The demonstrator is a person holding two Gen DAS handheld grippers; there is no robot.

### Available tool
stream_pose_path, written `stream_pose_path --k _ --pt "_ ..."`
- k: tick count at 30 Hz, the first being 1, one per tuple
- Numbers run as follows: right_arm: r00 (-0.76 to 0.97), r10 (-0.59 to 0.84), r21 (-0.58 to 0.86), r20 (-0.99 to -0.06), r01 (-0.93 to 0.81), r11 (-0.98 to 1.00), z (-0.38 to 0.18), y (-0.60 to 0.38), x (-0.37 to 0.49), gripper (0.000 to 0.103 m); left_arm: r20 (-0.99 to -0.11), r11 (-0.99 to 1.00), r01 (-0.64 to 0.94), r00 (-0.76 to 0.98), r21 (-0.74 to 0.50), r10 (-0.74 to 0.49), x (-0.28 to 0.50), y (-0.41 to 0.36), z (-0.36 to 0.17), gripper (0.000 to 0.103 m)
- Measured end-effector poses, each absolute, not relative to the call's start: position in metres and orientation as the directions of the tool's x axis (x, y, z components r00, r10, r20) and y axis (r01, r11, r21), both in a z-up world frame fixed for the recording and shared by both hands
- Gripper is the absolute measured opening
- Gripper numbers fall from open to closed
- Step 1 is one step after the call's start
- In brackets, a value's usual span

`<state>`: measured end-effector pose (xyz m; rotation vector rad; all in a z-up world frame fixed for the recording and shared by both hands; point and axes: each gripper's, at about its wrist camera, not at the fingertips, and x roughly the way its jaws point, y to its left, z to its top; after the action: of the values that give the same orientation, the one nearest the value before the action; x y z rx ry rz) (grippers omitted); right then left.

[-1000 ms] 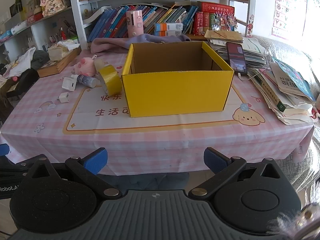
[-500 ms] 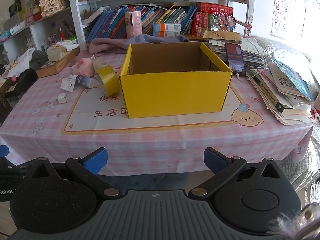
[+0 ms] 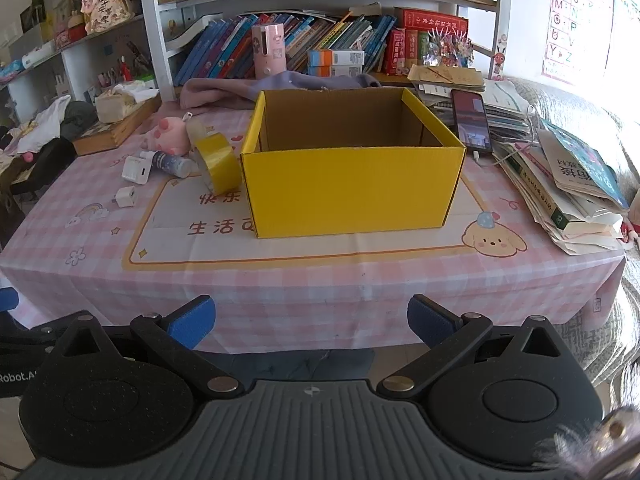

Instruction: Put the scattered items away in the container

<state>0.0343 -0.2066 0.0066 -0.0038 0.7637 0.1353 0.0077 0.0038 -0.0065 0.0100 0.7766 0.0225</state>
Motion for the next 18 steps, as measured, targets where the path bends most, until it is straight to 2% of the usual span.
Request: stream_pose_path --k 18 --pt "0.724 0.125 0.036 -0.678 -0.138 0.990 0.0150 -0.2015 0.0290 0.103 -0.696 1.000 -0.007 0.718 0.009 0.011 0.0051 0.0094 -0.0034 0.103"
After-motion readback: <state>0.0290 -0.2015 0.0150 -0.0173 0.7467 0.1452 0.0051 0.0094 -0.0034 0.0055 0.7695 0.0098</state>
